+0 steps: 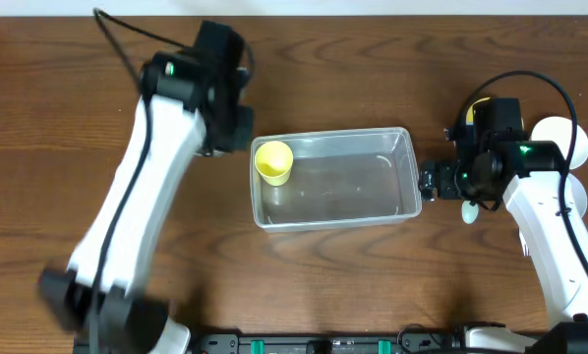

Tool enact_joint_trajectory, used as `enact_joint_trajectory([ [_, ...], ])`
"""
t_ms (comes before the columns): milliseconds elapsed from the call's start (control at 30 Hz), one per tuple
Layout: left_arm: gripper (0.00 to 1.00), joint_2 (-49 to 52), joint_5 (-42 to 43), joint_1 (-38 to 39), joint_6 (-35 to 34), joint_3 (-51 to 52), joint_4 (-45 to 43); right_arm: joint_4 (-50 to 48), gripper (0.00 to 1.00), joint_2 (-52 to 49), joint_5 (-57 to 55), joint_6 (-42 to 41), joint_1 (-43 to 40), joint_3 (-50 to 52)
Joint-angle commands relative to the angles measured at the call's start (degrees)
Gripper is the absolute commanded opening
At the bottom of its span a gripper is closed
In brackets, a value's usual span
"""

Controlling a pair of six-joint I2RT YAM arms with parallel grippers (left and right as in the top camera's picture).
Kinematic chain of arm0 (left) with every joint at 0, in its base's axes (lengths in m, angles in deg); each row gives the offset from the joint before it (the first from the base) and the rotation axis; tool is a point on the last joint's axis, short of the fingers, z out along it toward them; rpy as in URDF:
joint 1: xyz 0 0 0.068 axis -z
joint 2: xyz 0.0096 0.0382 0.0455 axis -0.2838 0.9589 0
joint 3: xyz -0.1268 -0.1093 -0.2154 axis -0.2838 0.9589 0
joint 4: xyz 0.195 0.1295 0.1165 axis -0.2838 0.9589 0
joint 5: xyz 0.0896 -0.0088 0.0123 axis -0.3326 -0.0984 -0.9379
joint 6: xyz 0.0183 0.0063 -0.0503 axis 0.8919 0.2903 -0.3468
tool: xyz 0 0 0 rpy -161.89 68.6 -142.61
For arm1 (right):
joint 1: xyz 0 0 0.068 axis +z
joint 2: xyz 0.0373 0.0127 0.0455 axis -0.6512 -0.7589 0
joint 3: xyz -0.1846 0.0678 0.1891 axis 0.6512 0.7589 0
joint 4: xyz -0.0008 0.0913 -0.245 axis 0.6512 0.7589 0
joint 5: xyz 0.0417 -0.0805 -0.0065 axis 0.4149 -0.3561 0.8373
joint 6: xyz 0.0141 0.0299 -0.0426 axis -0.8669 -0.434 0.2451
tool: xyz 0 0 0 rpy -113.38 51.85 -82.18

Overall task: Pack container
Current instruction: 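Grasp the grey cup with the left gripper and place it in the container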

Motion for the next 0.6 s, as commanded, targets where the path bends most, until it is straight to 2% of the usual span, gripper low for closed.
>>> enact_joint_trajectory([
  [0,0.06,-4.31,-0.07,6.16,-0.31,-0.28,0.55,0.02,0.99,-0.26,-0.46,-0.59,0.17,-1.01],
  [233,0.06,-3.67,-0.24,15.50,-0.11,6.58,-3.39,0.11,0.99,-0.26,-0.46,-0.59,0.17,-1.01],
  [567,0.06,-1.44,-0.22,17.84,-0.28,25.57,-17.38,0.20,0.99,-0.26,-0.46,-0.59,0.17,-1.01],
])
